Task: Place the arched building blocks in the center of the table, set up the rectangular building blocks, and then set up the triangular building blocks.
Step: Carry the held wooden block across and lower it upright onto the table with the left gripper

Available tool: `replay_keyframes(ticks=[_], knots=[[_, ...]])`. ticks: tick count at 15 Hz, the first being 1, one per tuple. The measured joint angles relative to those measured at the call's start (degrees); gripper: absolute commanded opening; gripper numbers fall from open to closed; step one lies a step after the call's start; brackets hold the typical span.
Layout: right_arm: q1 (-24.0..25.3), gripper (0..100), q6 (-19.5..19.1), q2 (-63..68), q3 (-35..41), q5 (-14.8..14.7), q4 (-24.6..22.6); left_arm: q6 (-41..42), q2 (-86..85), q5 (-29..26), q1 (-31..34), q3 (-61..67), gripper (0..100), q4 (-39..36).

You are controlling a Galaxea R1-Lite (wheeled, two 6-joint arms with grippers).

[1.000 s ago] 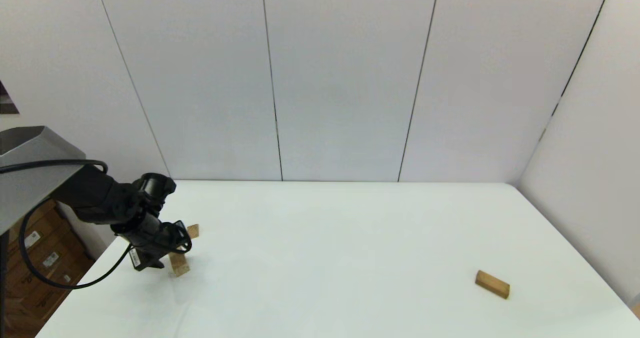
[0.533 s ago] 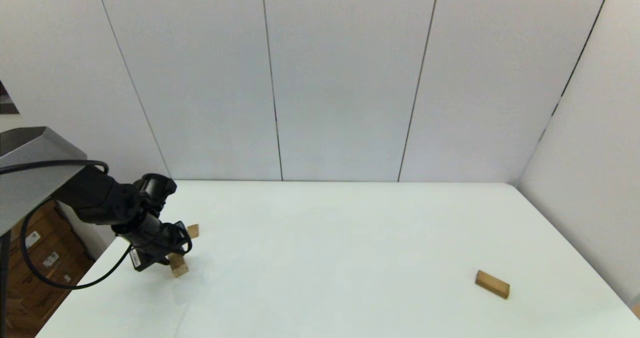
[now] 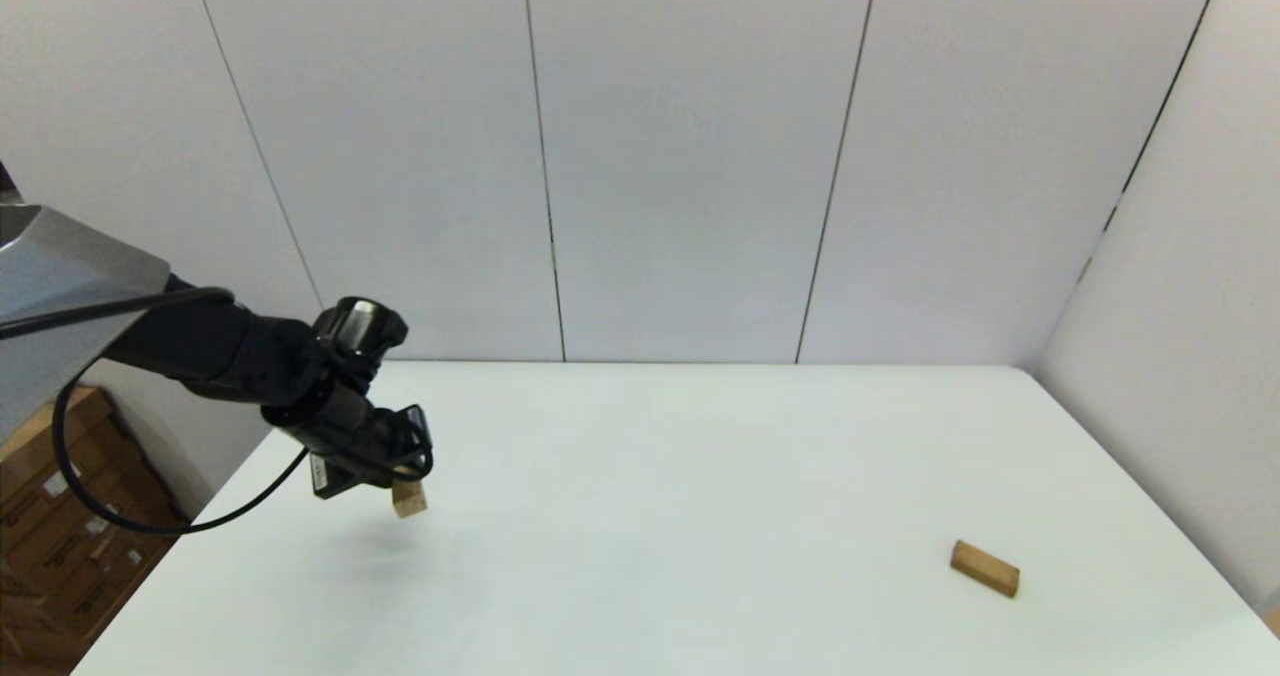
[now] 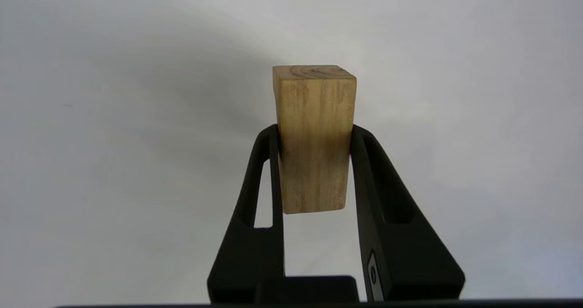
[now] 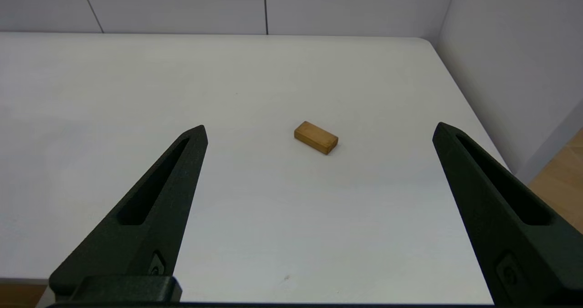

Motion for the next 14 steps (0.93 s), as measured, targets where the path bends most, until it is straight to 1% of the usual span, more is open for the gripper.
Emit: replay_keyframes(ticks=[3,5,6,8,10,12,14], knots=[[0.0,100,0.0,0.0,0.0,0.0,0.0,5.2,-2.2,-0.1,-9.9,-7.7,0,8.5],[0.0,100,0.0,0.0,0.0,0.0,0.0,11.8,-2.0,-0.9,-15.1,-12.5,0,12.3],[0.0,100,0.0,0.0,0.0,0.0,0.0,16.1,-1.6,-2.5,-16.8,-14.6,0,13.8],[0.0,100,0.0,0.0,0.0,0.0,0.0,24.4,-0.9,-7.4,-18.8,-16.9,0,16.6],[0.0,100,0.0,0.0,0.0,0.0,0.0,34.4,0.1,-11.9,-19.4,-18.2,0,18.8],[0.0,100,0.0,0.0,0.0,0.0,0.0,43.6,1.8,-13.9,-20.4,-19.0,0,19.3],[0.0,100,0.0,0.0,0.0,0.0,0.0,52.1,4.2,-14.2,-22.2,-20.1,0,19.5]])
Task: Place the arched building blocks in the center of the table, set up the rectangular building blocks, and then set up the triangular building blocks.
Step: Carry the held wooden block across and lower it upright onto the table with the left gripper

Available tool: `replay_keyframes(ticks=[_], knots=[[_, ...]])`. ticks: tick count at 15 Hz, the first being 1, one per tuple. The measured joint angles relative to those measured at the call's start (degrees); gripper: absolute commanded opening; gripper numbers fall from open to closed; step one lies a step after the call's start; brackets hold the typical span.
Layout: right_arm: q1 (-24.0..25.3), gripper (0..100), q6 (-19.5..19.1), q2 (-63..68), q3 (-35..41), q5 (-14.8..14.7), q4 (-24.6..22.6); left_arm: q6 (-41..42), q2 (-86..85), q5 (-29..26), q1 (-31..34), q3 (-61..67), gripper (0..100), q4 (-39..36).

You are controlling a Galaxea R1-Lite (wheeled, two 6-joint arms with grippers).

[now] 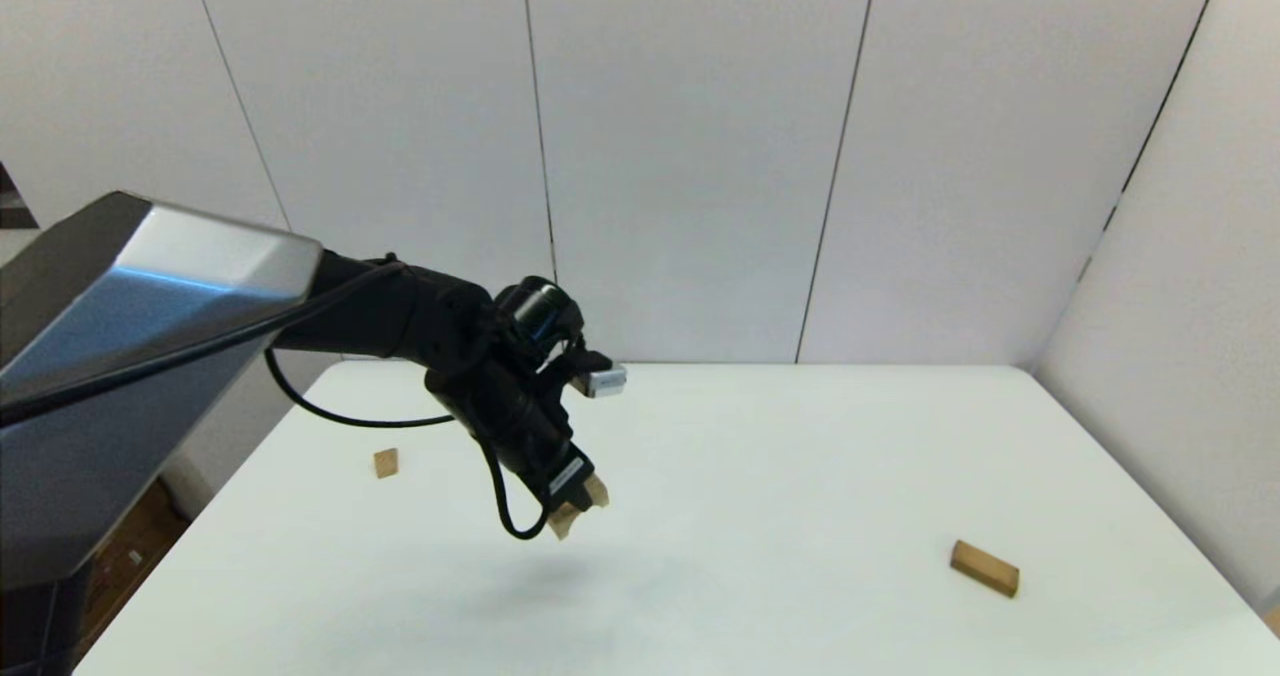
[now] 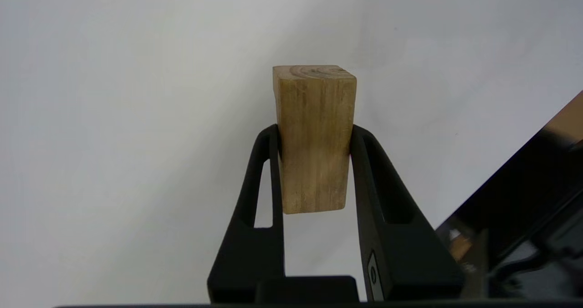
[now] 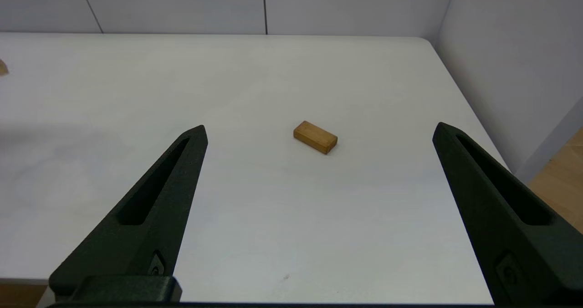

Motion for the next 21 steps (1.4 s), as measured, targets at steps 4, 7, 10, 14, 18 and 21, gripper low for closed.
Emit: replay_keyframes(ticks=[4,7,10,14,18,21], knots=[[0.0,100,0.0,0.0,0.0,0.0,0.0,9.4,5.5,-0.9,-2.2,-6.5,0,0.1],[0.0,100,0.0,0.0,0.0,0.0,0.0,14.1,9.4,-1.0,-4.1,-11.8,0,2.6],[0.0,100,0.0,0.0,0.0,0.0,0.0,16.4,12.6,-1.0,-6.3,-14.3,0,3.4],[0.0,100,0.0,0.0,0.0,0.0,0.0,17.9,14.6,-1.1,-8.7,-15.0,0,3.7],[0.0,100,0.0,0.0,0.0,0.0,0.0,18.9,15.9,-2.4,-9.7,-15.0,0,4.0],[0.0,100,0.0,0.0,0.0,0.0,0.0,19.5,16.3,-3.4,-9.9,-14.9,0,4.9]])
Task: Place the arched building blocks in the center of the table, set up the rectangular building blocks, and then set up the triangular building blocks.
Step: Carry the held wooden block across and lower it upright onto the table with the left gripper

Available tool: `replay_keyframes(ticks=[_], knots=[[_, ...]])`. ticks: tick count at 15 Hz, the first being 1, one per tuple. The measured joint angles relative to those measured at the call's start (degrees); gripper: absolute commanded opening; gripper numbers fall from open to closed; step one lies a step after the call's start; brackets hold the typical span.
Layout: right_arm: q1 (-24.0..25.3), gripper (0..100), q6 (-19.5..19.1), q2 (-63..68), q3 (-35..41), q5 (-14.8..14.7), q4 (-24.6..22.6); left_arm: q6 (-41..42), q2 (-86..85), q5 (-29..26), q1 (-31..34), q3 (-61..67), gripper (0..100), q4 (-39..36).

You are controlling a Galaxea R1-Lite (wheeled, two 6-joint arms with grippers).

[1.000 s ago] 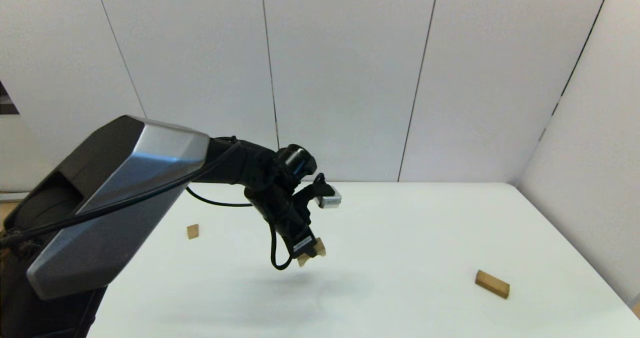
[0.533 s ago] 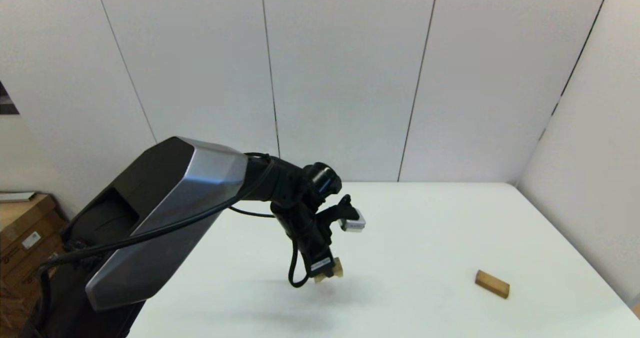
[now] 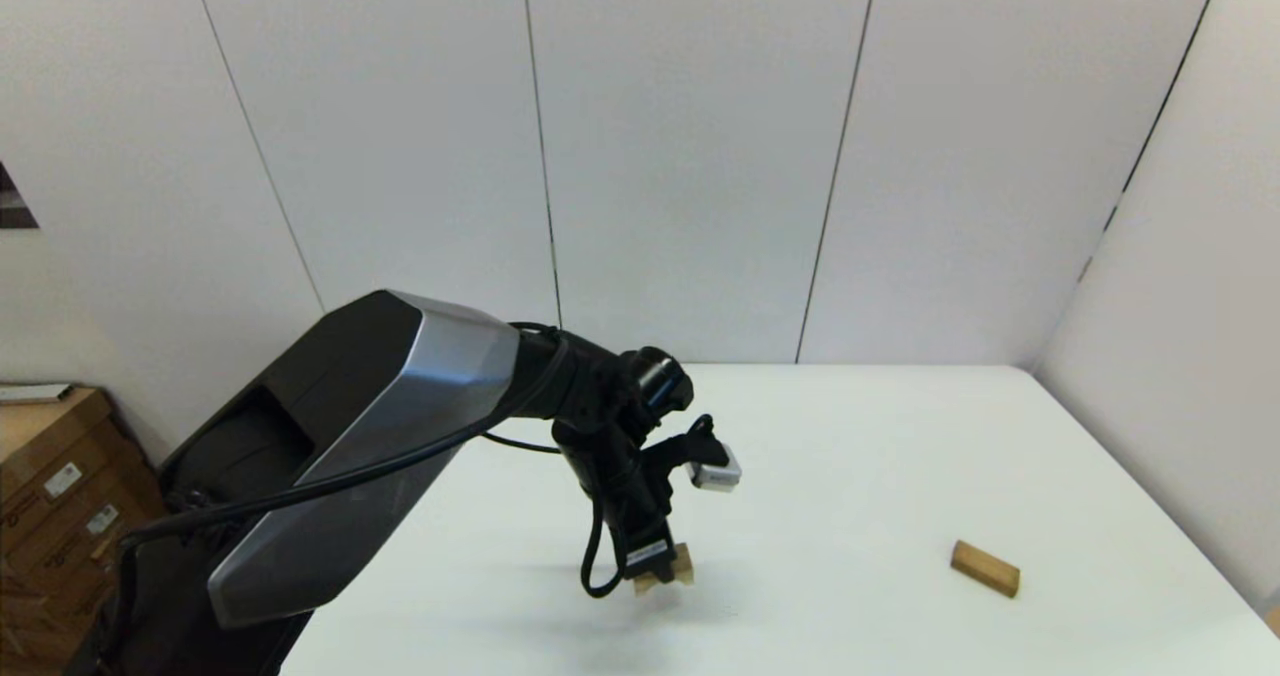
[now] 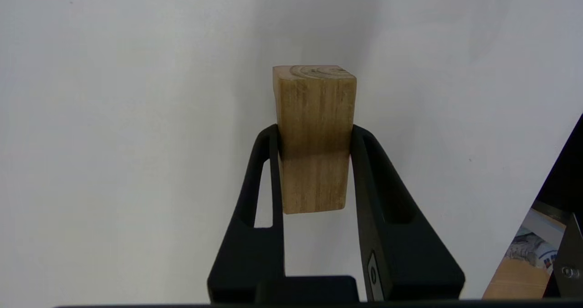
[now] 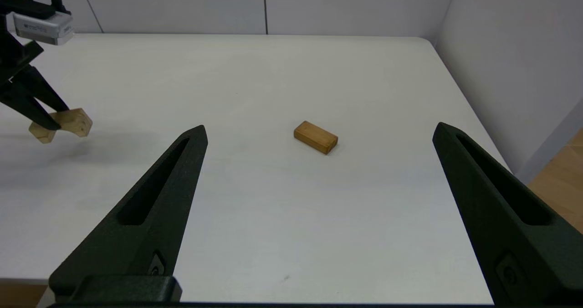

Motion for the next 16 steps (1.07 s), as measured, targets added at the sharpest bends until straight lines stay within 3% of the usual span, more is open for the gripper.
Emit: replay_keyframes(ticks=[16], knots=[[0.0,100,0.0,0.0,0.0,0.0,0.0,5.4,2.4,0.1,0.2,0.0,0,-0.3]])
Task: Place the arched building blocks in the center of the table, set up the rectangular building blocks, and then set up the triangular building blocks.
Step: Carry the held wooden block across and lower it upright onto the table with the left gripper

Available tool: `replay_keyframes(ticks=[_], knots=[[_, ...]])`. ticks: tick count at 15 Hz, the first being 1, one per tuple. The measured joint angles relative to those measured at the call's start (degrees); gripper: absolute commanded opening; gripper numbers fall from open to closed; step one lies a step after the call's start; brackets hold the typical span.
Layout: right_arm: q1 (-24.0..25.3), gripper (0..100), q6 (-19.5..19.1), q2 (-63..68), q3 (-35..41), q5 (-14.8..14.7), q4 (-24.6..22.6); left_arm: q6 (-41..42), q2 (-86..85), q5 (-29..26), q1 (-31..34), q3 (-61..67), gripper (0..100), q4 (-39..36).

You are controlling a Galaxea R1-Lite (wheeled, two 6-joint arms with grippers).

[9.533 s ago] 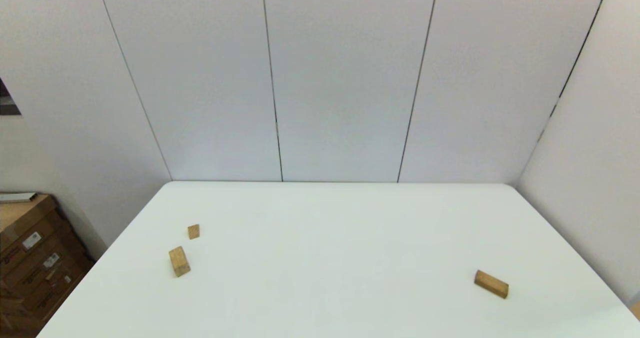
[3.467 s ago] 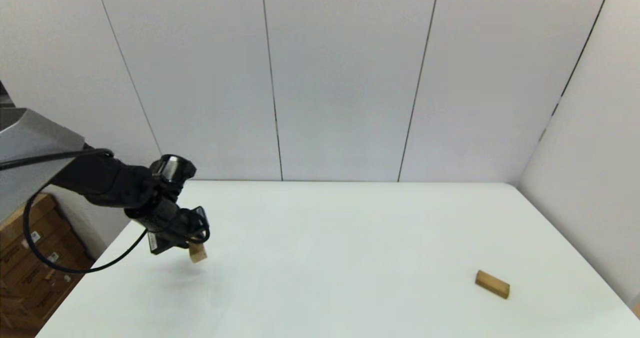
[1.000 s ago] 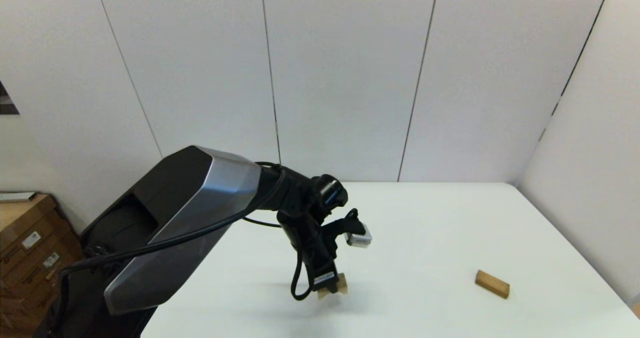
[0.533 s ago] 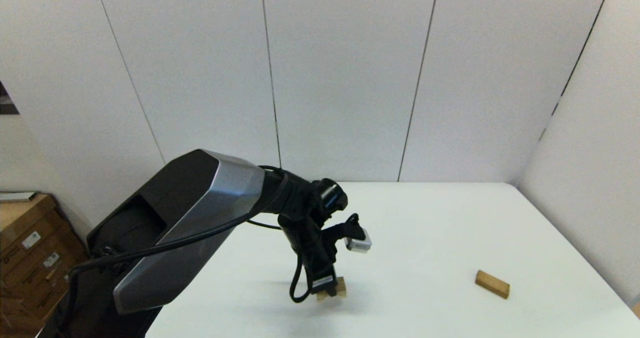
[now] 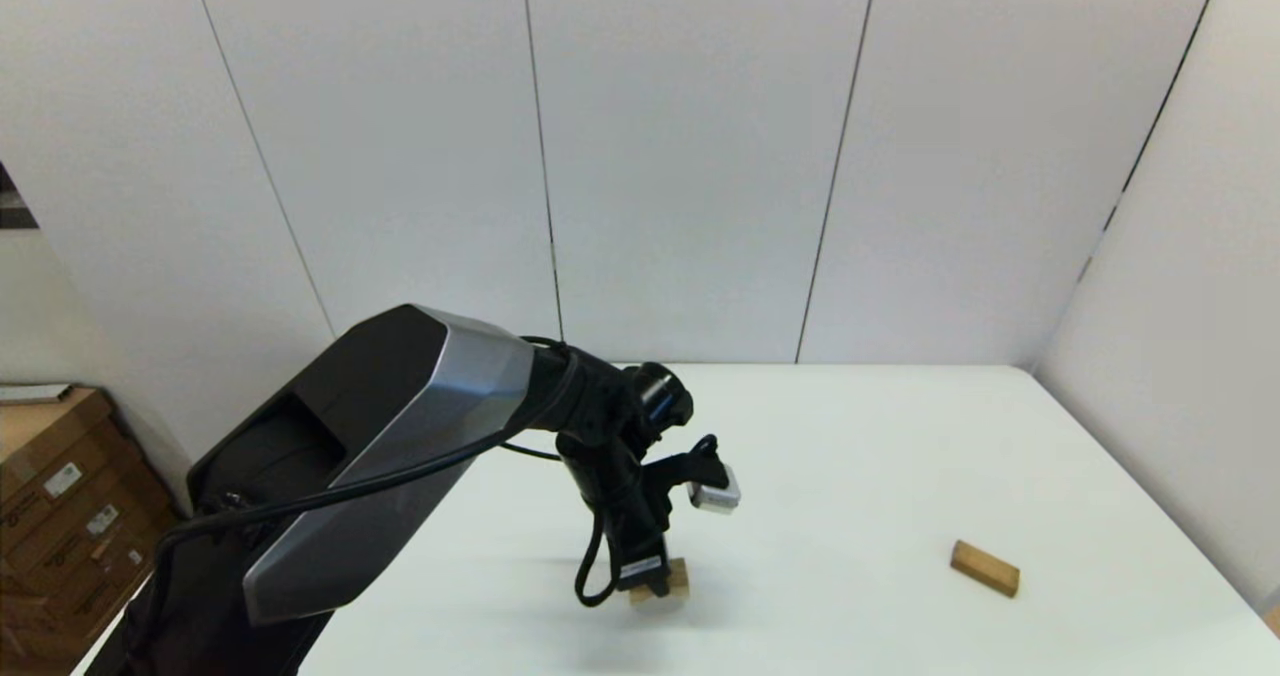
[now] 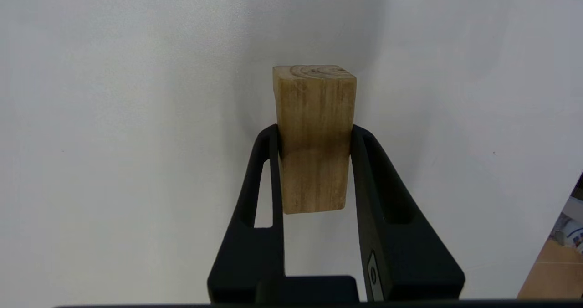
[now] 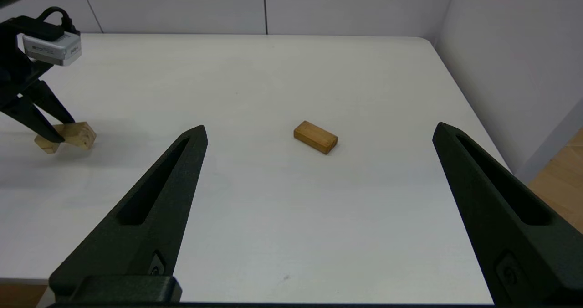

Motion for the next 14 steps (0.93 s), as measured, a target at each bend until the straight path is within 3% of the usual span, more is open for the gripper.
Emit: replay_keyframes(ticks=[14], knots=[[0.0,100,0.0,0.0,0.0,0.0,0.0,3.0,1.0,-0.4,0.0,-1.6,0,0.4]])
